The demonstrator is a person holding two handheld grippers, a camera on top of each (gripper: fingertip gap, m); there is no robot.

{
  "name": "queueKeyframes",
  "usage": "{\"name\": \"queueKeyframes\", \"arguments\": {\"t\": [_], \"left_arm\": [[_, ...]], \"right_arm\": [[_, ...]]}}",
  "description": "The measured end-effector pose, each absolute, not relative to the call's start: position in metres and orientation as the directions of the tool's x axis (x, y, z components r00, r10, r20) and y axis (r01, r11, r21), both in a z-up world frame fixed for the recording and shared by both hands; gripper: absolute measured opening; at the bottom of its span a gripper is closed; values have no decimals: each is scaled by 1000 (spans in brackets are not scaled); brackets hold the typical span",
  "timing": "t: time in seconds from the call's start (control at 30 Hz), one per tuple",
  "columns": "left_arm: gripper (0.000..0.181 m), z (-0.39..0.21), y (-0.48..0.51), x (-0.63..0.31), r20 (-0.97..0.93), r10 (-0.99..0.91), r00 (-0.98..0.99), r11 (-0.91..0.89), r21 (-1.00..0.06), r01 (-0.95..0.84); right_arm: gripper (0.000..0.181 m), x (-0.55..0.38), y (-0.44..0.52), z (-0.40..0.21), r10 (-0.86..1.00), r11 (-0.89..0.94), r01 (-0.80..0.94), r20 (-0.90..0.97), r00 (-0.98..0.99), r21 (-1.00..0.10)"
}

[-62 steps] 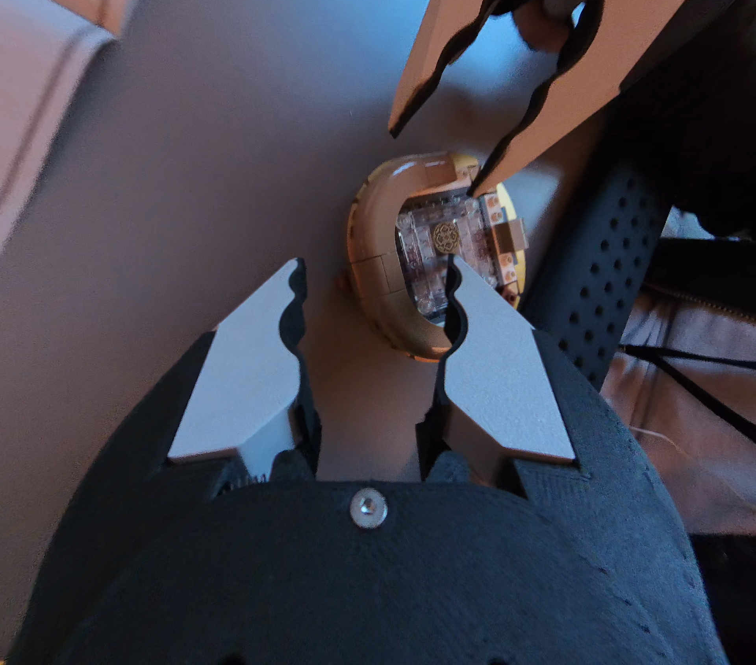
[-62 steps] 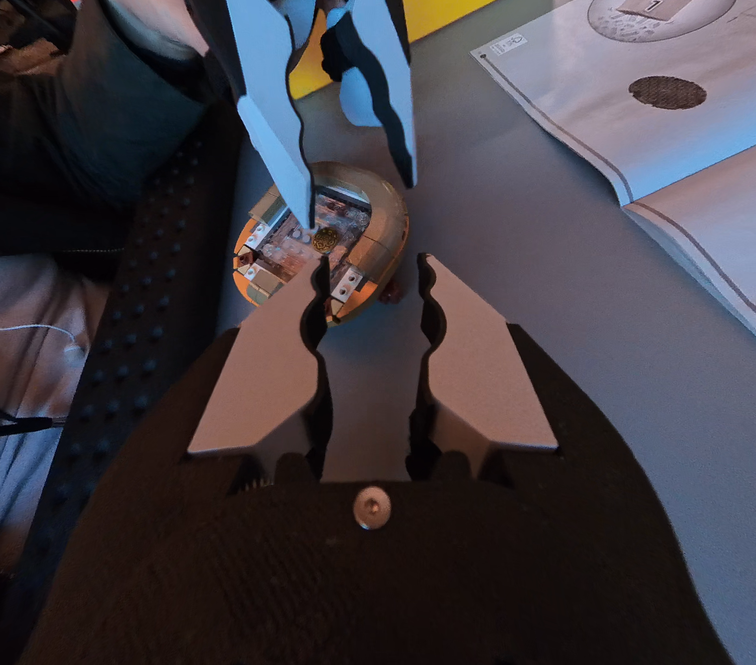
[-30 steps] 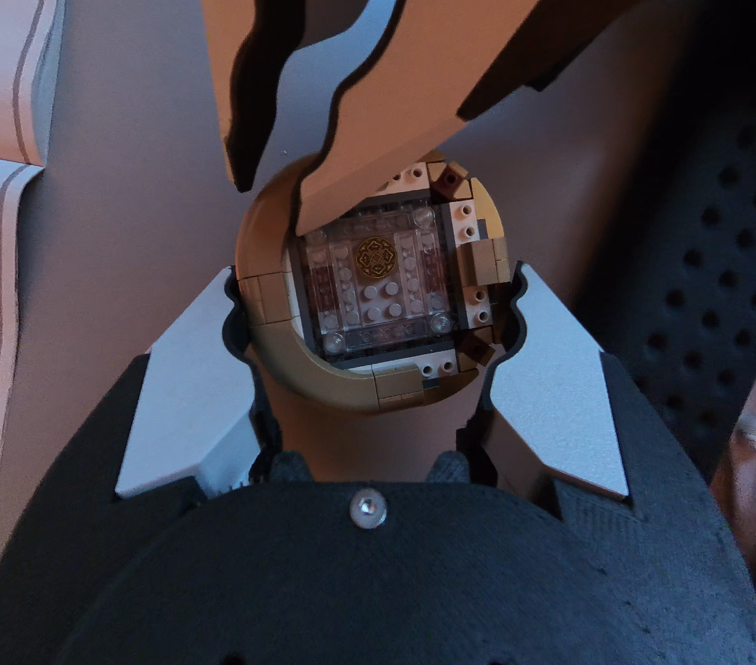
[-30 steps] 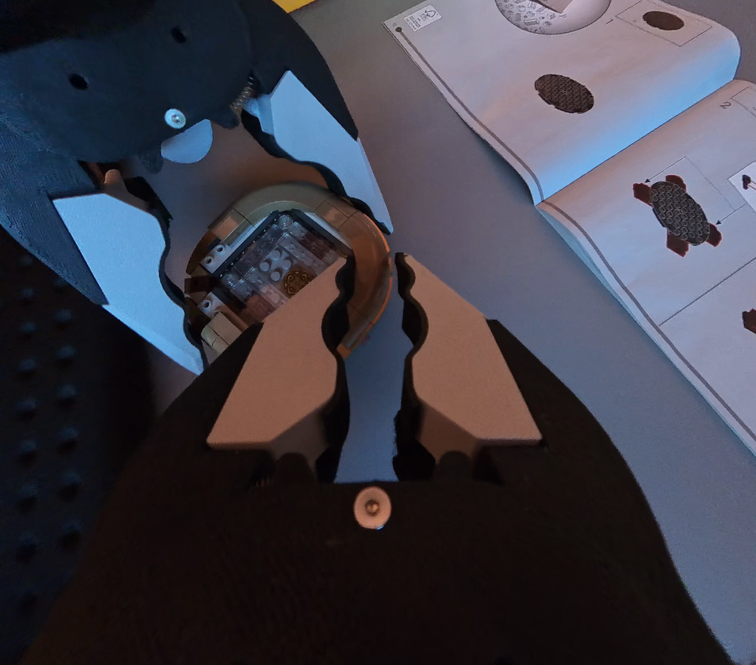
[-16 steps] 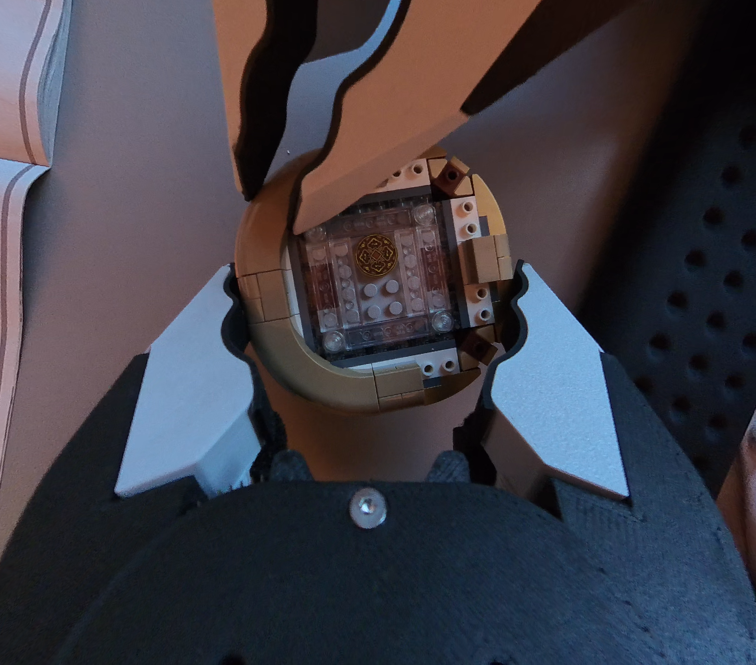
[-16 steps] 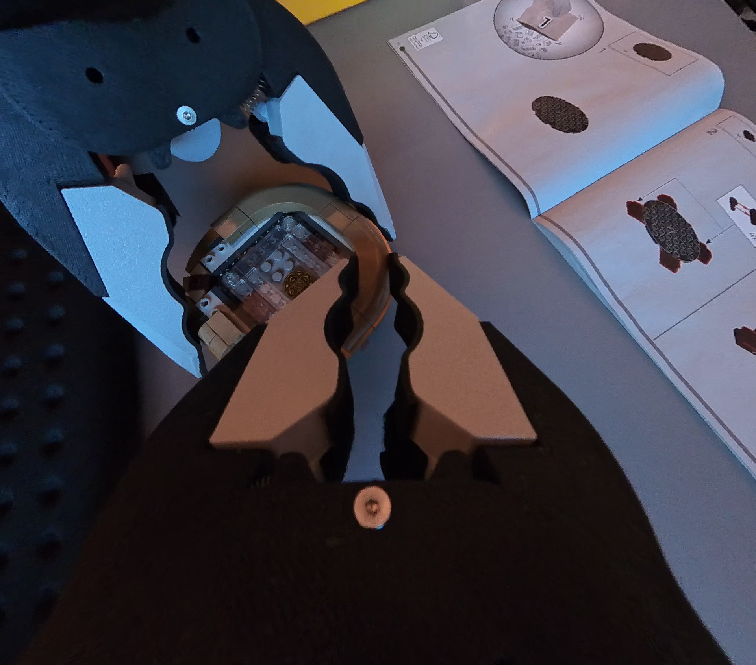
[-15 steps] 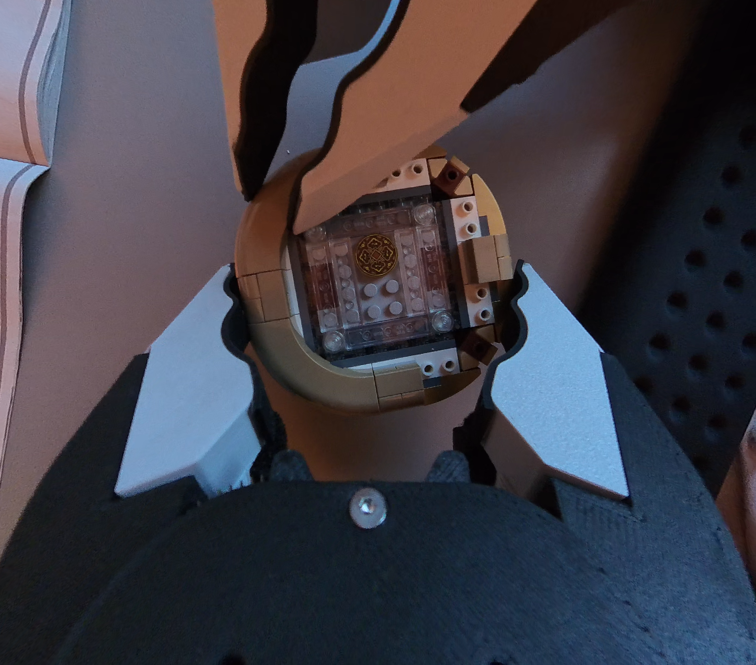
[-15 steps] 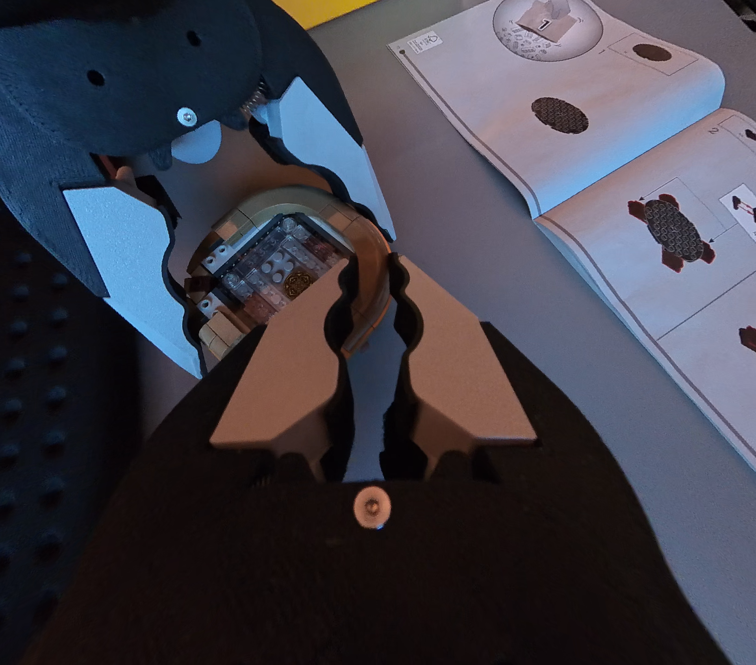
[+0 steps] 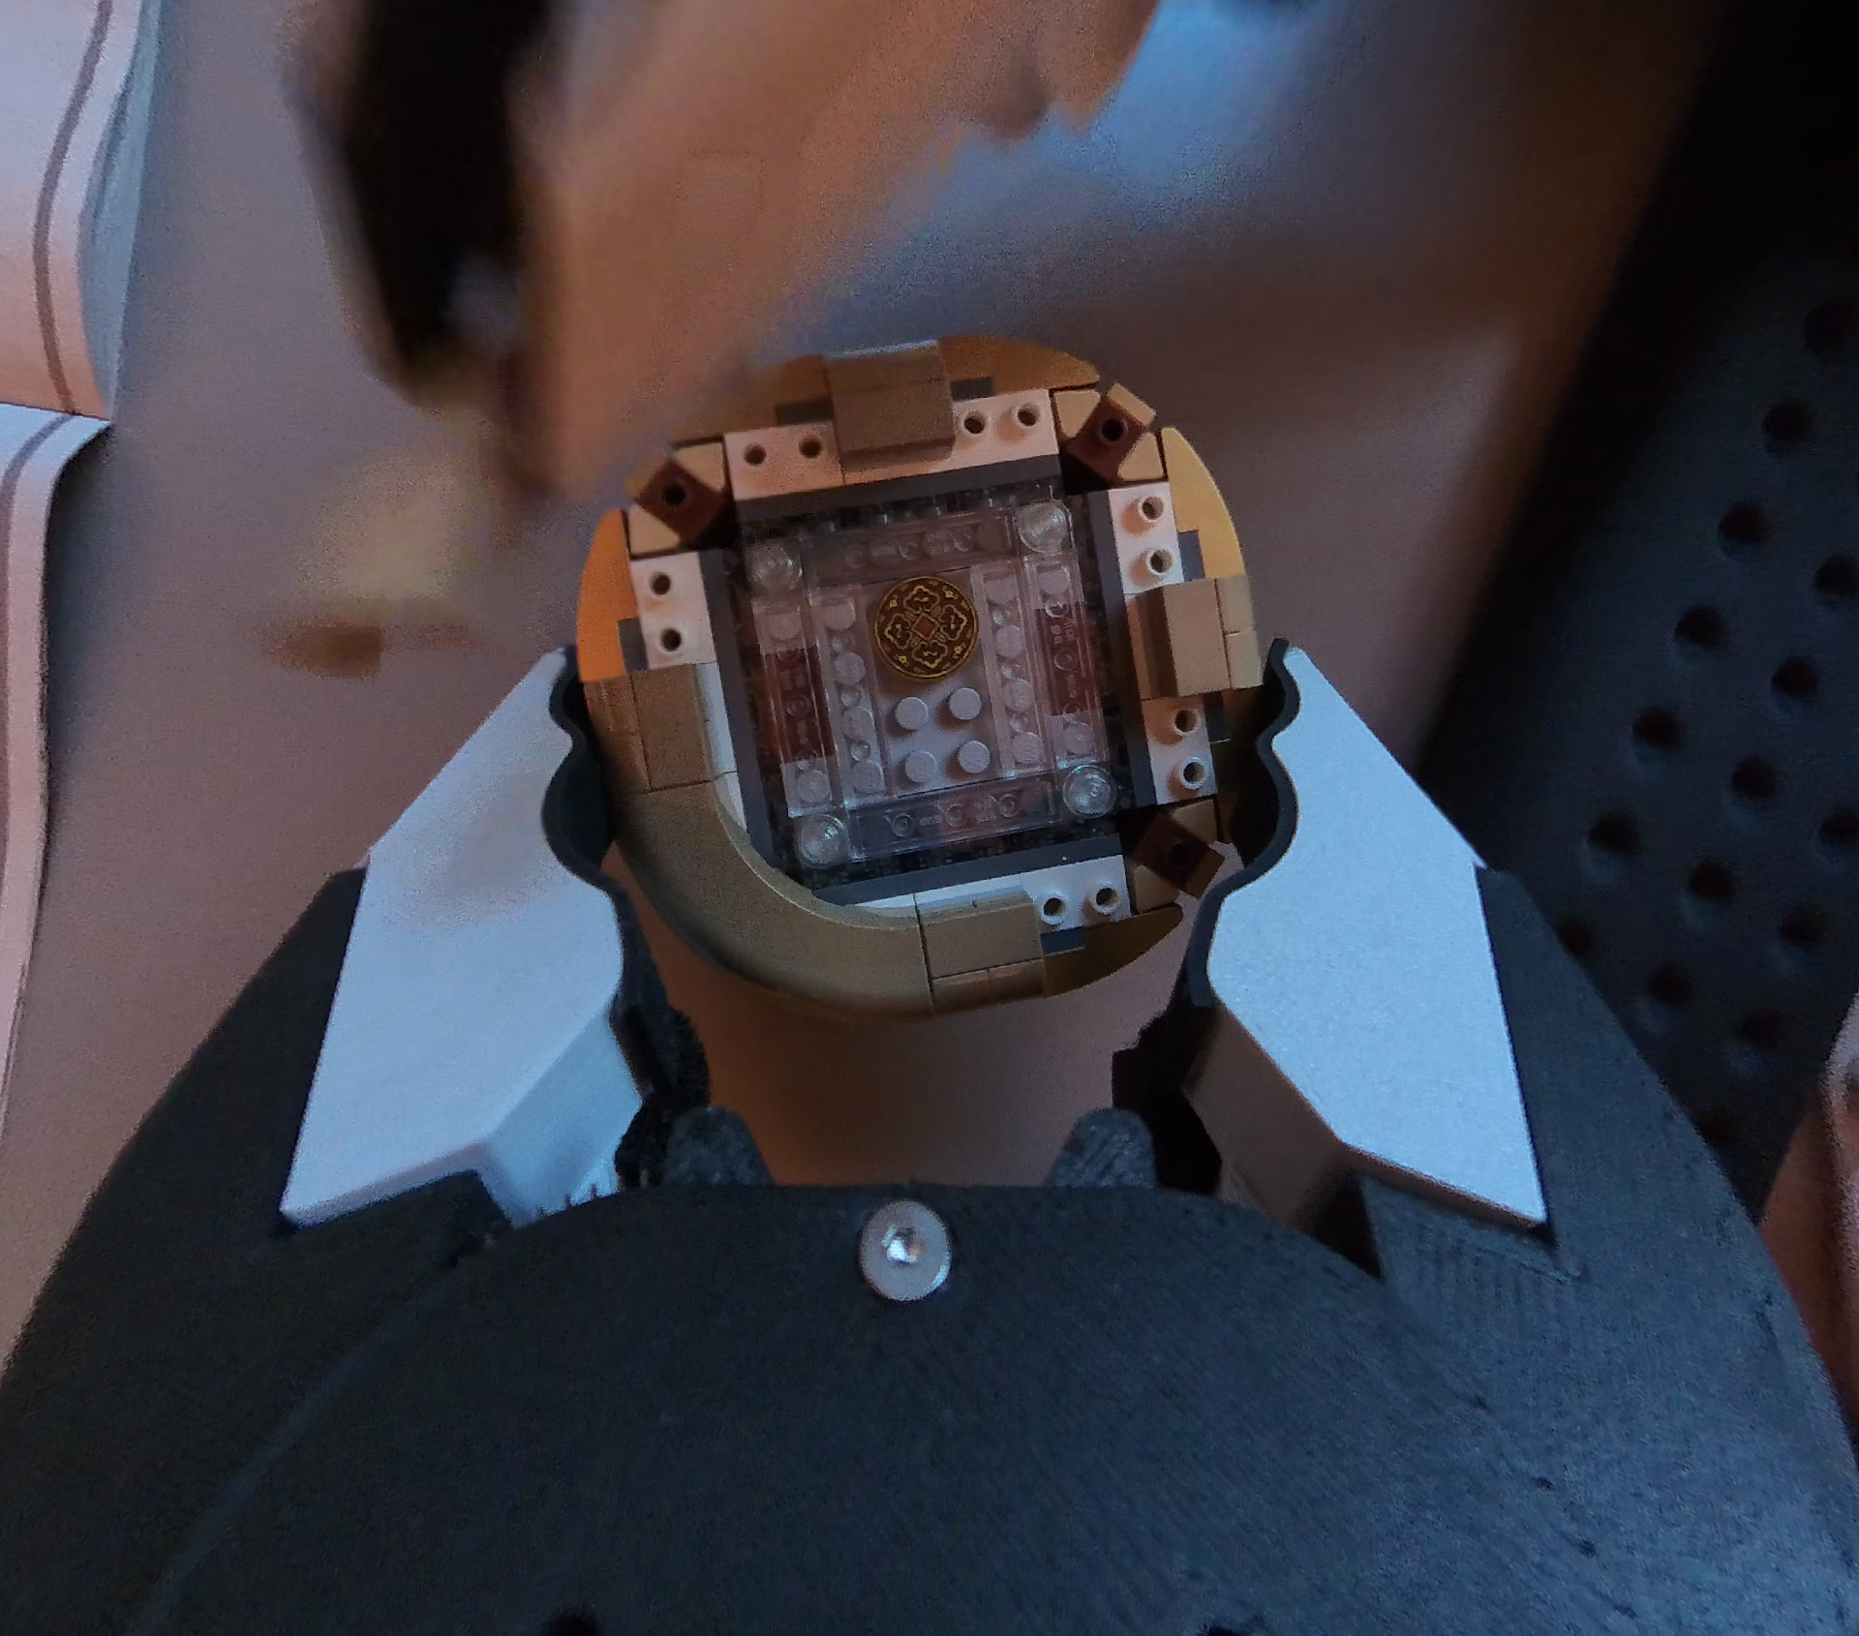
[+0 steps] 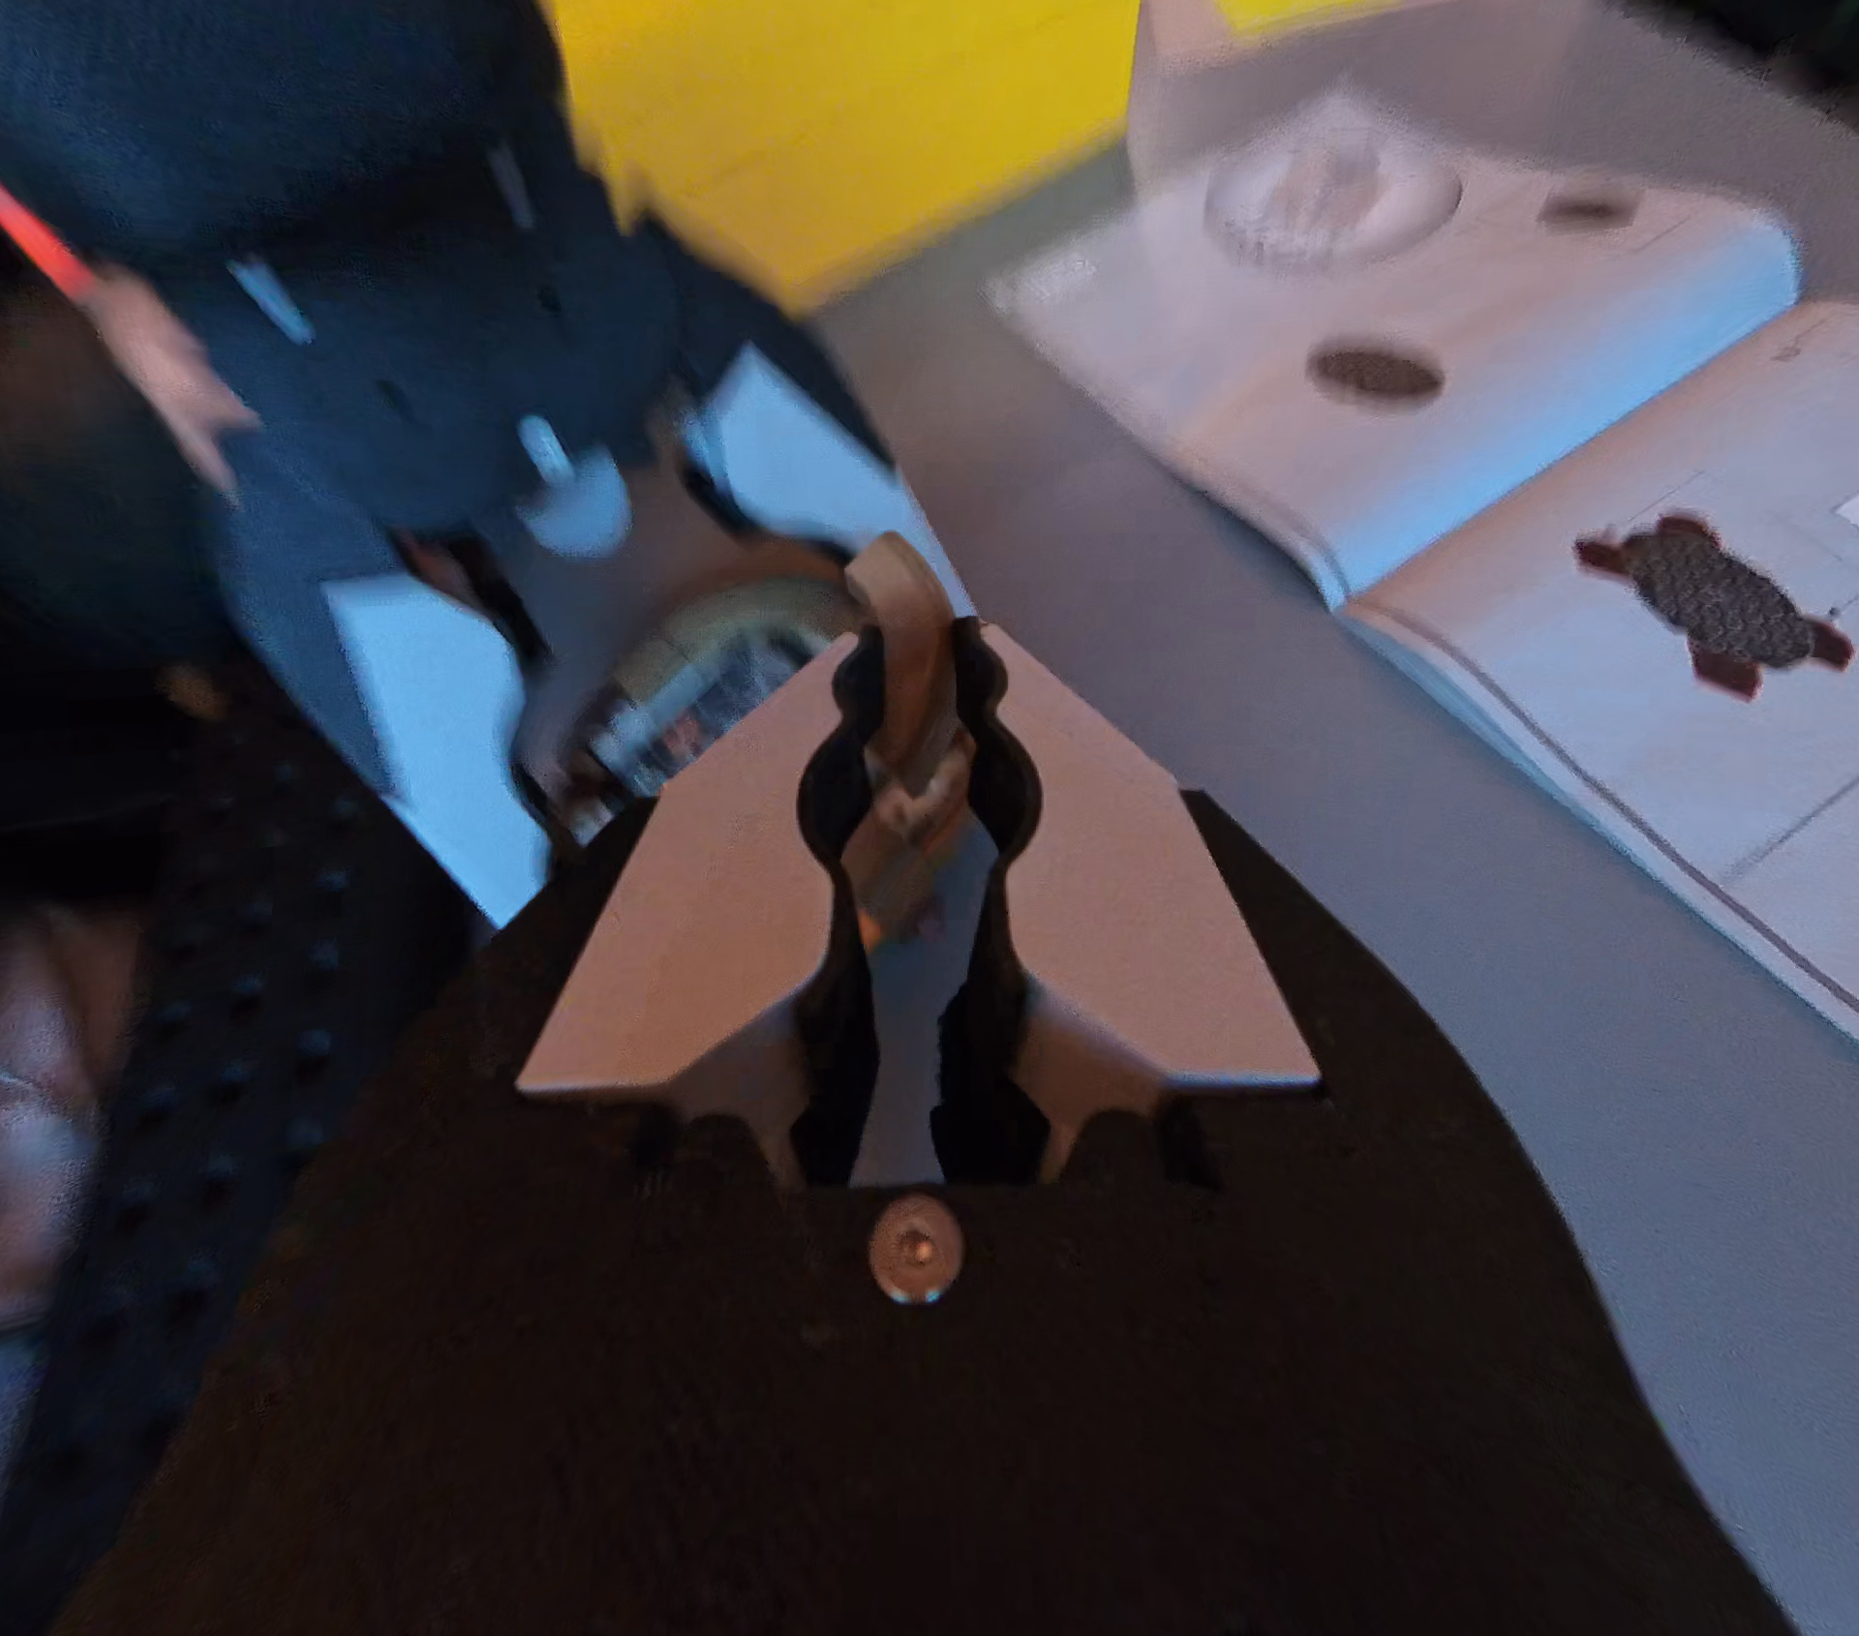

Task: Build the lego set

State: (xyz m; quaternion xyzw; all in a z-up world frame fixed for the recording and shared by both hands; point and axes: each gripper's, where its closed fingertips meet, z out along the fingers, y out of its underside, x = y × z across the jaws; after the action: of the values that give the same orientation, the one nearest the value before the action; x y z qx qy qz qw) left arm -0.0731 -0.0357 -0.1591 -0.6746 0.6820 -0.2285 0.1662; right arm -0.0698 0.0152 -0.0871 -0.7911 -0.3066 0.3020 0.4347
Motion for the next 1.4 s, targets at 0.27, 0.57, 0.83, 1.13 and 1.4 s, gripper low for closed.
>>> {"name": "queueKeyframes", "arguments": {"t": [0.27,0.57,0.83,1.13,1.4], "left_arm": [[127,-157,-37,-72,84,-995,-55,-1,-561,-828],[107,-121,-38,-70,313,-948,-54,-183,-676,-714],[119,-129,-39,-82,272,-960,-68,-126,-635,-762],[127,-157,-34,-93,157,-986,-55,-36,-526,-850],[127,-157,-25,-97,160,-987,-29,-60,-524,-850]], "right_arm": [[13,-30,22,-70,608,-632,-130,-593,527,-764],[14,0,30,-142,615,-643,215,-327,718,-735],[35,20,31,-134,652,-559,323,-164,741,-764],[22,-6,29,-65,726,-412,-24,-344,596,-911],[36,-71,12,-91,775,-552,110,-460,434,-826]]}}
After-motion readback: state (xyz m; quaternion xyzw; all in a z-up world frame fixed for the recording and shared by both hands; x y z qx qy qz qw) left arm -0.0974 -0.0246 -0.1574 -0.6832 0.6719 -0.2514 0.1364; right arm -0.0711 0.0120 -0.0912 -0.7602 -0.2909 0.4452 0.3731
